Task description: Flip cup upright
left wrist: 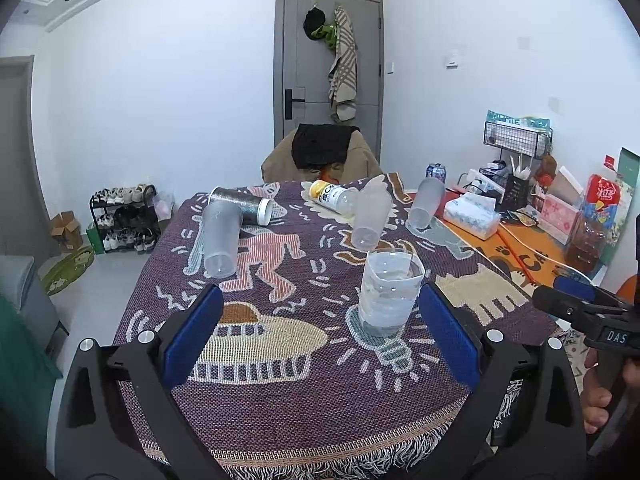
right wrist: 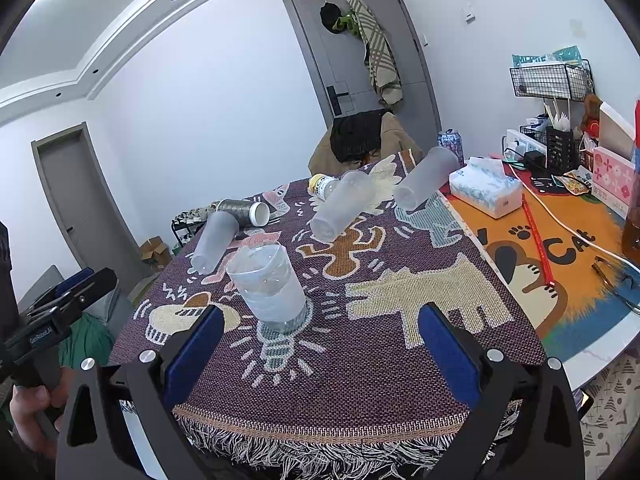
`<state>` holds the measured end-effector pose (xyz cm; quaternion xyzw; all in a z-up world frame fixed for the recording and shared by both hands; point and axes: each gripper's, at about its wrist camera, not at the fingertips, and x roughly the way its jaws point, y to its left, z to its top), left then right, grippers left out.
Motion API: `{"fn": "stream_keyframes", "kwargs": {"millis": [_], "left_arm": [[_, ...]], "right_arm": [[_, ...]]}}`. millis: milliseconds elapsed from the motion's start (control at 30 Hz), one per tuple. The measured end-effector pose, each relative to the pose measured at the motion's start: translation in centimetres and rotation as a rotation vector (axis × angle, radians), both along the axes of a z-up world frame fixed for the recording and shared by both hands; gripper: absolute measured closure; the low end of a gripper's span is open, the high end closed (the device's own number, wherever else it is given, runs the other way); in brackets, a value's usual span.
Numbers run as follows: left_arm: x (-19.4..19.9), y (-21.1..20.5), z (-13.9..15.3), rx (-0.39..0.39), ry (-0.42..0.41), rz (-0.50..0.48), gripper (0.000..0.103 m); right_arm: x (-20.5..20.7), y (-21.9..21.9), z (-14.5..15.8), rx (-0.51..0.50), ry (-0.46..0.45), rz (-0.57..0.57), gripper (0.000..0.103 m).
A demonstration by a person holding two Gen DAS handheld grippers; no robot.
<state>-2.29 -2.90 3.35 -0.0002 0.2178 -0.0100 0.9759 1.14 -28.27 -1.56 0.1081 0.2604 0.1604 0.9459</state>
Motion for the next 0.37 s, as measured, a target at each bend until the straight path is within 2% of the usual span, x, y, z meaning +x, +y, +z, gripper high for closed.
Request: {"fn": "stream_keyframes", "kwargs": {"millis": [367], "left_arm": [[0.61,-0.25,-0.95,-0.019,0.013,-0.014,0.006]], "right_arm": [[0.24,-0.29,-0.49,-0.003,0.011,-0.016,0.008]]}}
